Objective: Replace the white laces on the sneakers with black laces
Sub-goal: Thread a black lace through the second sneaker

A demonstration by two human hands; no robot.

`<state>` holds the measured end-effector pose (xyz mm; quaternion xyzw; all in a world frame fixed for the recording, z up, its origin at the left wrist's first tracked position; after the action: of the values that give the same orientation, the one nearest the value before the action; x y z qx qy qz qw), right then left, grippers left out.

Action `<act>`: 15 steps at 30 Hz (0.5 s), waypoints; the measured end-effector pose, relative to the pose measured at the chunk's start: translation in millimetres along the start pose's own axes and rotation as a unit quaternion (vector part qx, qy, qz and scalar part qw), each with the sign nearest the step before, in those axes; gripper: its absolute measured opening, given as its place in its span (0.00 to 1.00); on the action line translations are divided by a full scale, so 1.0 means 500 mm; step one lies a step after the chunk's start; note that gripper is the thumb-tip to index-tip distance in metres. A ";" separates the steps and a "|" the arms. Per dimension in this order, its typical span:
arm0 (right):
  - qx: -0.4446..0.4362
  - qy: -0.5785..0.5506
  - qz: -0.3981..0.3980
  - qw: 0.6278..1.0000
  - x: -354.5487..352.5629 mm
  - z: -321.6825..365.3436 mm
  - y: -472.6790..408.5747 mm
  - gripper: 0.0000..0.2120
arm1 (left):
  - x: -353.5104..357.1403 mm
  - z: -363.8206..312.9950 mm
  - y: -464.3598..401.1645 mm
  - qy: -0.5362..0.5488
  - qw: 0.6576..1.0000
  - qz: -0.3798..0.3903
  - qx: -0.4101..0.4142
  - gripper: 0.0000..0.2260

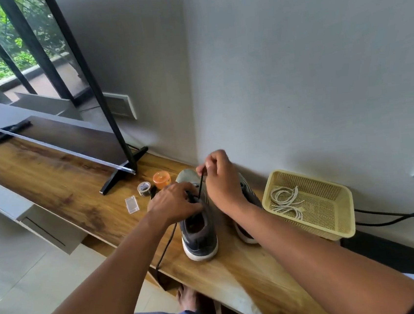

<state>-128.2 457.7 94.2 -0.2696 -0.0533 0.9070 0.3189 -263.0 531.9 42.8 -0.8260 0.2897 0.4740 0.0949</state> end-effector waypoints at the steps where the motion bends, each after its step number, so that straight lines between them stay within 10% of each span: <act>1: 0.009 -0.064 -0.009 0.998 -0.017 0.018 -0.012 0.08 | 0.001 0.002 0.000 0.003 1.000 0.003 0.000 0.17; 6: 0.074 -0.288 0.023 0.955 -0.083 0.063 -0.078 0.09 | 0.009 0.021 0.003 0.020 1.000 0.010 -0.004 0.18; 10: -0.028 0.122 0.168 0.978 -0.058 0.054 -0.073 0.05 | 0.013 0.024 0.008 0.010 1.000 0.011 0.002 0.19; 15: -0.173 0.493 0.298 0.799 0.022 -0.001 0.004 0.11 | 0.026 0.025 0.012 0.016 1.000 0.023 0.000 0.27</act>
<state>-136.2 462.9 88.4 -0.7335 0.0384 0.6777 -0.0354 -270.3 527.5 26.2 -0.8265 0.3104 0.4629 0.0793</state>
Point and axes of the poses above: each hand's wrist, its own y-axis away from the middle knuckle, its own x-axis out of the palm, z = x × y, the point moved 8 cm from there along -y, towards the middle knuckle, and after that the axes turned 10 degrees about y, right-handed, at the moved point
